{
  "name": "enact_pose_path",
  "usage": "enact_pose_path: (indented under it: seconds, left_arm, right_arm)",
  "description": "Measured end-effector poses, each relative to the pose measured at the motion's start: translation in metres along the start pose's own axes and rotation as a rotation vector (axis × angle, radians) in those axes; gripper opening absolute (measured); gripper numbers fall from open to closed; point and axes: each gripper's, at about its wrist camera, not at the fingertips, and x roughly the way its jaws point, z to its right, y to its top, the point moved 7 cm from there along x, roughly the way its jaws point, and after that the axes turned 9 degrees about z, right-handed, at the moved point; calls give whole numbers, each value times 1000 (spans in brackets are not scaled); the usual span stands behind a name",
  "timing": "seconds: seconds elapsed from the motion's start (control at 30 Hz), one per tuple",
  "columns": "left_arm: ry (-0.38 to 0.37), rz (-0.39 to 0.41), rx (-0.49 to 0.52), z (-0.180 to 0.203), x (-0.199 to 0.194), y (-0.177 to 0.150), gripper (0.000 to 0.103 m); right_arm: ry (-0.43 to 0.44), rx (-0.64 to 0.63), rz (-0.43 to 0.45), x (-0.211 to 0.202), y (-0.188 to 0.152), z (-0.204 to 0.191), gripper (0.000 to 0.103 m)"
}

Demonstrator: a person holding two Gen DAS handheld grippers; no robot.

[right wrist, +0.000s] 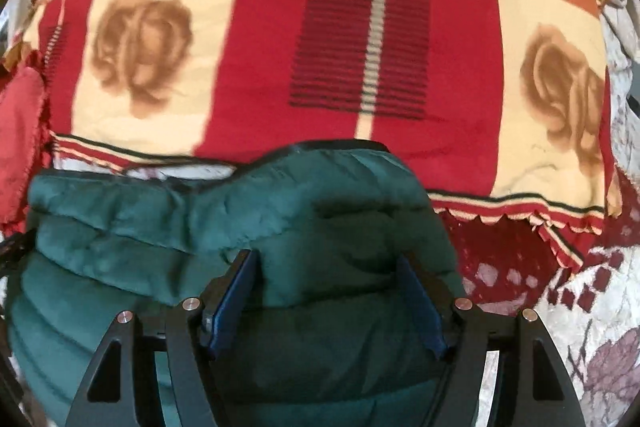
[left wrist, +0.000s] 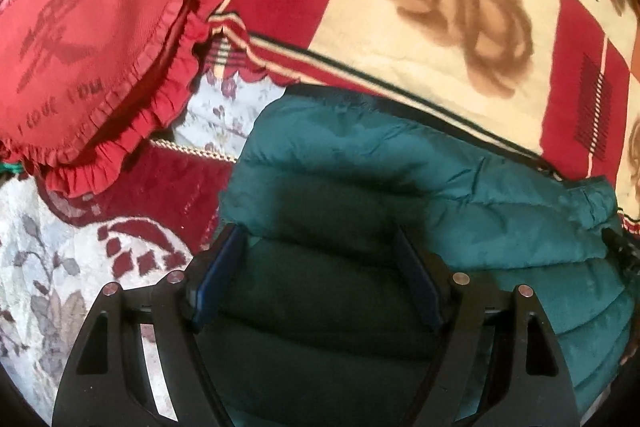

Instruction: Fold large clothes

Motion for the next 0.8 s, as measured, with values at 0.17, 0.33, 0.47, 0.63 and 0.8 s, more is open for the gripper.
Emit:
enact_pose_path:
  seconds: [0.17,0.33,0.47,0.63,0.8]
  left_arm:
    - [-13,-13,-28,-3,14,-2,80]
    - [-11,-8,-21,-2,16,-4,80]
    - [-11,-9,-22,-2,16,-4,80]
    - [-15,-11,-30,-2,16,-4,81]
    - [-17,-6,-37,-3,18,-4,82]
  right_arm:
    - [-19,42,-26,25,-10,8,73]
    - [-37,35,-38,12,-6,7,73]
    - [21,45,11,-32,-1,-1,73]
    - [66,-14,14,-58,-26,-20,73]
    - [38,29,6,-32,-45,-7,77]
